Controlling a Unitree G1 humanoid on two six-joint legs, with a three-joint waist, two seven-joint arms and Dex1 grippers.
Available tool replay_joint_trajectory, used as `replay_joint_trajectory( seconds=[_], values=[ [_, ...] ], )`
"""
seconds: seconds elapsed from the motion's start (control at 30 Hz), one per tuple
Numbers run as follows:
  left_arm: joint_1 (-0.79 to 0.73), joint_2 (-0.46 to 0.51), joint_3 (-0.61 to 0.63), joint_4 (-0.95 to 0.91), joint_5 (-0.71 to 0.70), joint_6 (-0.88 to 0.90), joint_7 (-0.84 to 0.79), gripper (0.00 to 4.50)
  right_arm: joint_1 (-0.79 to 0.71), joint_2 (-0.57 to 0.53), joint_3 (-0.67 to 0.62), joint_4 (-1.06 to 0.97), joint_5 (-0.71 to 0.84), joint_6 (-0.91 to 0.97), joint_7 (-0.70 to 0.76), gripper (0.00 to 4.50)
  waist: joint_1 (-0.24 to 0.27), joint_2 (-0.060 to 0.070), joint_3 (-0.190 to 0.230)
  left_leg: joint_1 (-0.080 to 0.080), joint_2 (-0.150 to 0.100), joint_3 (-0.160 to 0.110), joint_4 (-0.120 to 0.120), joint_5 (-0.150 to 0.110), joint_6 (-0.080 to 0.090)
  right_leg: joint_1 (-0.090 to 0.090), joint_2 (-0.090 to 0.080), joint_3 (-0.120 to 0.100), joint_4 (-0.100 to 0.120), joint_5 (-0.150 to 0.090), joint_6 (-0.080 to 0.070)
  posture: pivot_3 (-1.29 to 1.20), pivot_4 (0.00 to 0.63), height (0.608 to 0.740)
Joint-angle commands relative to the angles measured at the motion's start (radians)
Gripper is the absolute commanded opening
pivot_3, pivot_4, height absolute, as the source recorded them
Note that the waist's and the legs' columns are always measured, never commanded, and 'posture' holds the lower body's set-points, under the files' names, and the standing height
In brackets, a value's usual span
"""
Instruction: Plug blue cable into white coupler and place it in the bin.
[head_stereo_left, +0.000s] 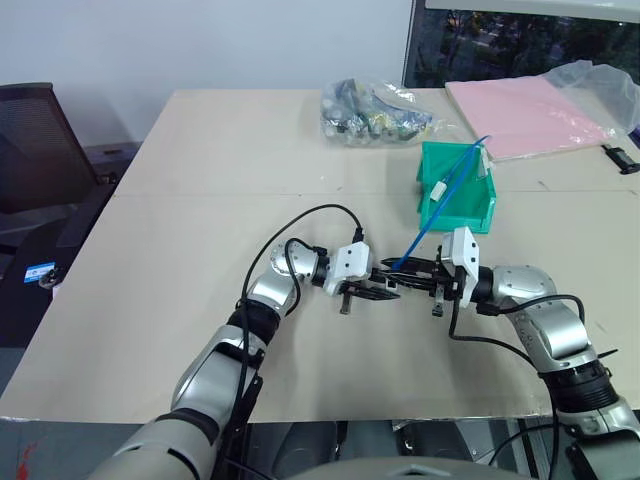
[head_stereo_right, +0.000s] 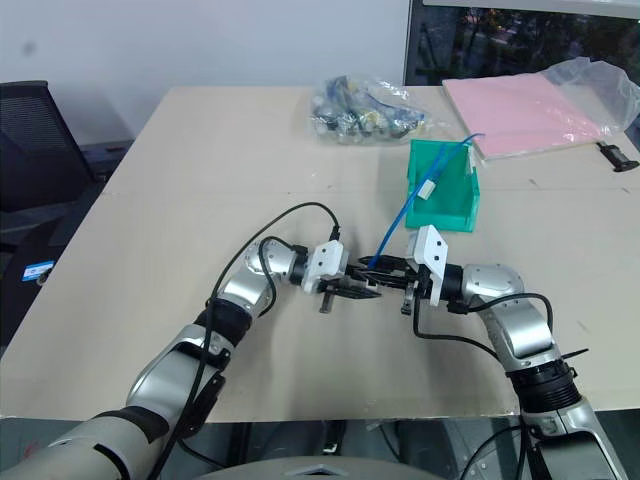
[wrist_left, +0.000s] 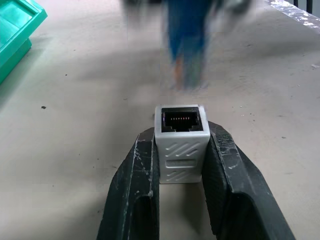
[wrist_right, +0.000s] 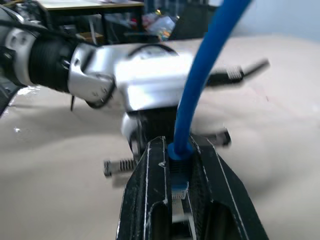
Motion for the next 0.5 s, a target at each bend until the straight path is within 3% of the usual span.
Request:
replay_joint_trajectory(
  seconds=[0.03,0.5],
  values=[
    [0.017,-0.006,-0.022,0.014,0.031,0.001,-0.021,0.56,-0.003,0.006,0.002,-0.010,-0.005,-0.015,0.004,0.00,-0.001,0.000,0.000,0.000,0.000,0.000,0.000,0.000,0.000,0.000,0.000,0.000,0.000,0.000,0.000,0.00,0.150,0.740],
    [0.010,-0.006,-0.017,0.026,0.035,0.001,-0.033,0.56,0.017,0.002,0.021,0.107,-0.093,-0.090,0.016,0.00,-0.004,0.000,0.000,0.000,0.000,-0.001,0.001,0.001,-0.001,0.000,0.000,-0.001,0.001,0.000,0.000,0.00,0.150,0.740]
  ],
)
